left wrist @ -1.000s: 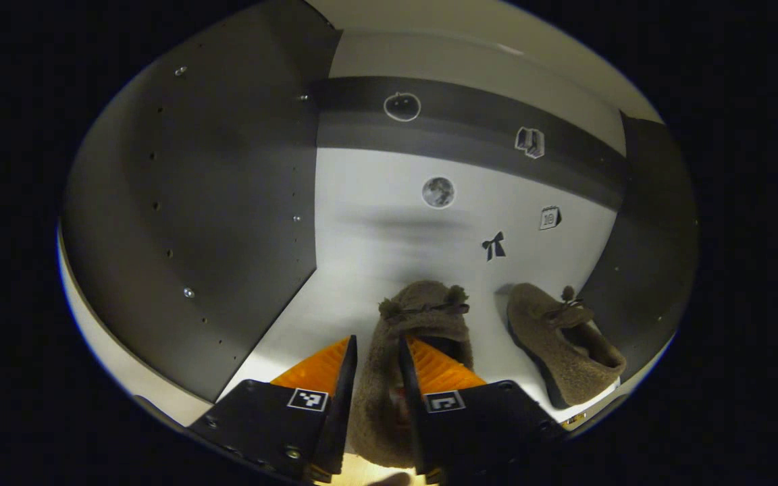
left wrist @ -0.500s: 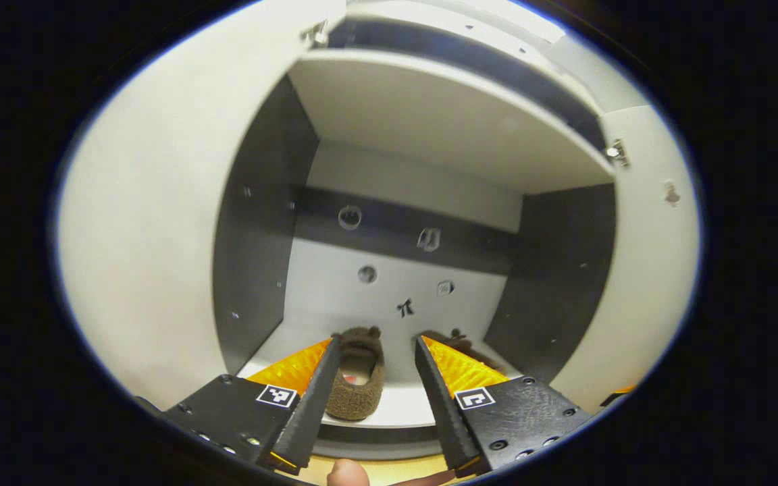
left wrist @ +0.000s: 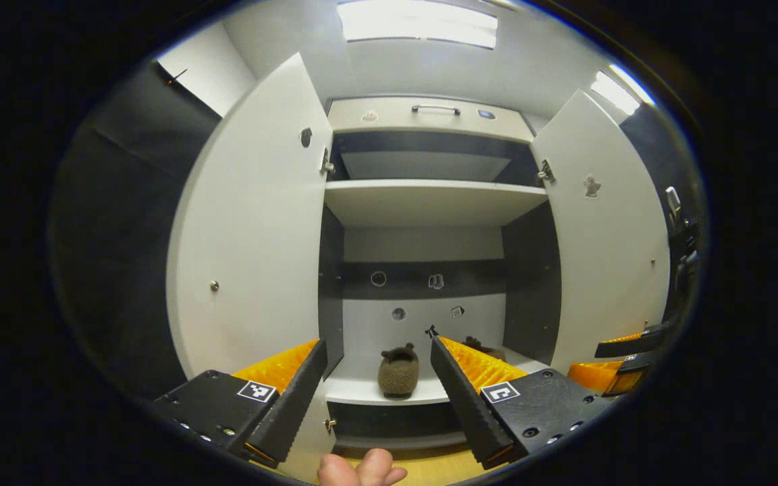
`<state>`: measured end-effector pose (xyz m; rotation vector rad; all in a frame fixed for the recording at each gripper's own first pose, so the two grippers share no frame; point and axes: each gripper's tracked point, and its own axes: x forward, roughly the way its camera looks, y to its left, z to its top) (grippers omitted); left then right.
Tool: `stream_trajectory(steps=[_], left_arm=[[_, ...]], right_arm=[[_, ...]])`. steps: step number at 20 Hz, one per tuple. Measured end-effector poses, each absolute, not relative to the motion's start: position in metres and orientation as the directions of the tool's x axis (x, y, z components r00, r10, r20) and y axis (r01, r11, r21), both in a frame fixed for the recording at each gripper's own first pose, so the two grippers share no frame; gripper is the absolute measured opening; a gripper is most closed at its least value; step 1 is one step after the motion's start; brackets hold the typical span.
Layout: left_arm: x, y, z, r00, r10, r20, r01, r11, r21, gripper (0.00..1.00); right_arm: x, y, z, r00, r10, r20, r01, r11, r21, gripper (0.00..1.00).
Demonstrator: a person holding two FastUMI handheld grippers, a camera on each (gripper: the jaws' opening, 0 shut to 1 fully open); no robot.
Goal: Grab one shoe with the right hand and put it into the shoe cabinet, grab the other shoe with the left hand and put it into the shoe cabinet; then close the right door with the right hand and the left door with the left hand.
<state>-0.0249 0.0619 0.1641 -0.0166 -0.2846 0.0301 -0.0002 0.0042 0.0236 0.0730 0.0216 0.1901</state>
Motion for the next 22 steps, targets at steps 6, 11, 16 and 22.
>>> stream_trajectory(steps=[6, 11, 16, 22], left_arm=[[-0.025, 0.024, 0.156, 0.964, -0.083, 0.254, 0.086, 0.996, -0.001, 0.95], [0.000, 0.003, 0.149, 0.962, -0.141, 0.235, 0.151, 0.988, -0.024, 0.96], [0.016, -0.036, 0.141, 0.952, -0.230, 0.202, 0.240, 0.971, -0.026, 0.96], [0.018, -0.050, 0.122, 0.955, -0.266, 0.134, 0.270, 0.963, -0.009, 1.00]], right_arm=[[-0.051, 0.010, 0.053, 0.975, 0.219, 0.031, -0.219, 0.976, -0.005, 1.00], [-0.113, -0.061, 0.128, 0.982, 0.096, 0.161, -0.105, 0.993, 0.047, 1.00], [-0.138, -0.175, 0.131, 0.984, -0.118, 0.134, 0.118, 0.993, 0.007, 1.00], [-0.089, -0.213, 0.058, 0.991, -0.126, -0.049, 0.129, 0.990, 0.062, 1.00]])
